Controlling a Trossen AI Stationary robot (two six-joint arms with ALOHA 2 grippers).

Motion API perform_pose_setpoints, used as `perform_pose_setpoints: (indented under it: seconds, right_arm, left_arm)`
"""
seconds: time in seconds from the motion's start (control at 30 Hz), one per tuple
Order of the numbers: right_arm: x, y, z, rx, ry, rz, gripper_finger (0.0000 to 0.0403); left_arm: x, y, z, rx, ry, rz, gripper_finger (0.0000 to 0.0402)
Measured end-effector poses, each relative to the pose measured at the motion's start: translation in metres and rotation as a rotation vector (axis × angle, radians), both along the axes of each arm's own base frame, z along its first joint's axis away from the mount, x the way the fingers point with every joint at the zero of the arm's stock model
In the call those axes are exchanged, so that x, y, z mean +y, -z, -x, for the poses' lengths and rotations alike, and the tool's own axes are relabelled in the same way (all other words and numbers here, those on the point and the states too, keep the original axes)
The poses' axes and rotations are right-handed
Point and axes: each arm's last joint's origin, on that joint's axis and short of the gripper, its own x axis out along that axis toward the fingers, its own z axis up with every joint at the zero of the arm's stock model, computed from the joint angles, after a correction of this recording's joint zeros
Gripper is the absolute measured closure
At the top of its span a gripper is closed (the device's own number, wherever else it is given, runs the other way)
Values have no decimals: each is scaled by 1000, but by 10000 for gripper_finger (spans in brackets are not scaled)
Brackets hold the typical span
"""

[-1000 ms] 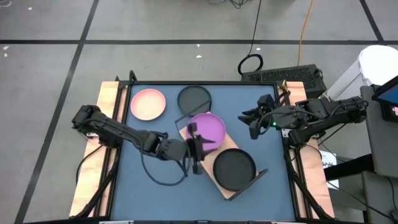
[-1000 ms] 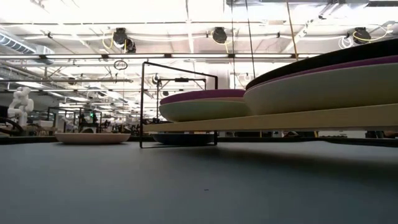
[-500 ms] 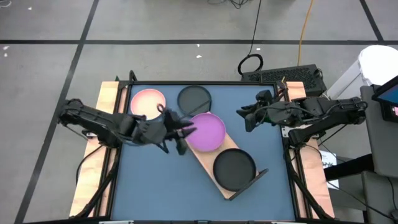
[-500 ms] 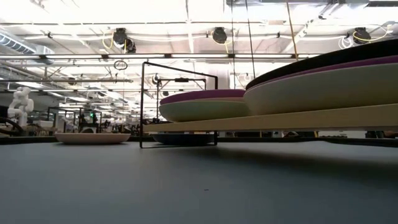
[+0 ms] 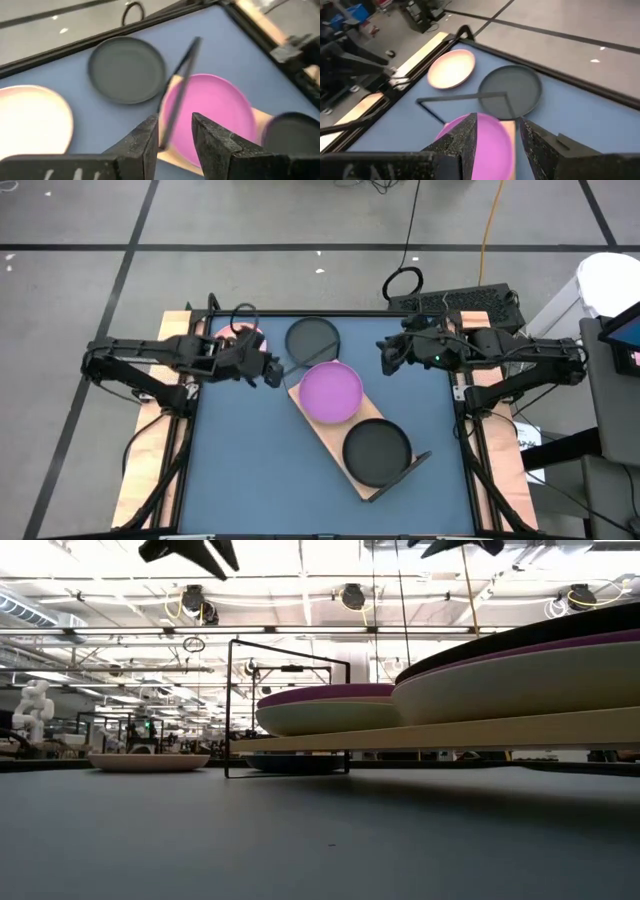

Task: Place and stack plates onto a shelf
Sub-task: Stack the light orange plate on top of the black plate on the shelf

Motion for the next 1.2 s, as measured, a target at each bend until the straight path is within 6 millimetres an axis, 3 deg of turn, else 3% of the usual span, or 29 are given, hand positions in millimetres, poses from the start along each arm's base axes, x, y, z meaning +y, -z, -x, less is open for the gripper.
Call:
perform_pose_setpoints:
  seconds: [0.3, 0.67, 0.97, 1.2]
  right_arm:
    - [-32, 1, 3, 54, -43, -23, 271]
    - [-72, 1, 13, 93, -15, -9, 271]
    - [-88, 1, 19, 102, -86, -20, 271]
    - [-97, 10, 21, 144, -113, 8, 271]
  left_arm:
    - [44, 5, 6, 57, -113, 125, 279]
    - [95, 17, 30, 235, -235, 255, 279]
    - [124, 48, 48, 331, -243, 390, 261]
    - [129, 91, 56, 378, -215, 539, 196]
